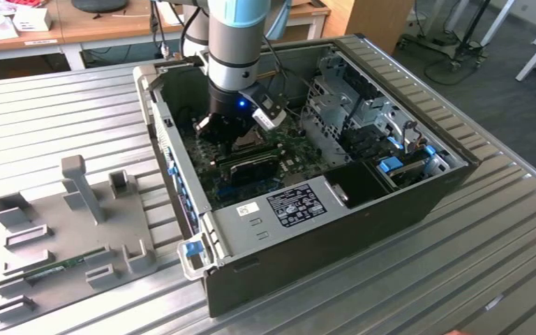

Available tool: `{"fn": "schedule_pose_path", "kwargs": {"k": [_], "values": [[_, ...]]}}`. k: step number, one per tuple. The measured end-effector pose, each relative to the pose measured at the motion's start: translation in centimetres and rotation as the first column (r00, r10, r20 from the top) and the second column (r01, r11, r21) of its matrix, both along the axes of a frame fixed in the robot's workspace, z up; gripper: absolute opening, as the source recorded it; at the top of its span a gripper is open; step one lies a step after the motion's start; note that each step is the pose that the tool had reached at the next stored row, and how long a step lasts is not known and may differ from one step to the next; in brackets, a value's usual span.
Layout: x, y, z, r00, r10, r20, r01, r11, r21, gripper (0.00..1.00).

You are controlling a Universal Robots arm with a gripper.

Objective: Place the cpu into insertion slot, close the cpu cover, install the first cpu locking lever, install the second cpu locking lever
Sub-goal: 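Install the second cpu locking lever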

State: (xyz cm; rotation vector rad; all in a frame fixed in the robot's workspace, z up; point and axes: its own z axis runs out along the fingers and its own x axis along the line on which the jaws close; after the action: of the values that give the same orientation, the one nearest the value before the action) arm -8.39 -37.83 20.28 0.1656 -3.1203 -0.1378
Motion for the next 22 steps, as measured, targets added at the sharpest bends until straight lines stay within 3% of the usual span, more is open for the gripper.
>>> {"fn": "schedule_pose_path", "kwargs": {"k": [13,22], "values": [[0.55,0.0,0.03,1.0,0.0,0.0,0.0,1.0,0.0,0.11],[0.55,0.0,0.92,1.0,0.0,0.0001,0.0,1.0,0.0,0.11]]}}
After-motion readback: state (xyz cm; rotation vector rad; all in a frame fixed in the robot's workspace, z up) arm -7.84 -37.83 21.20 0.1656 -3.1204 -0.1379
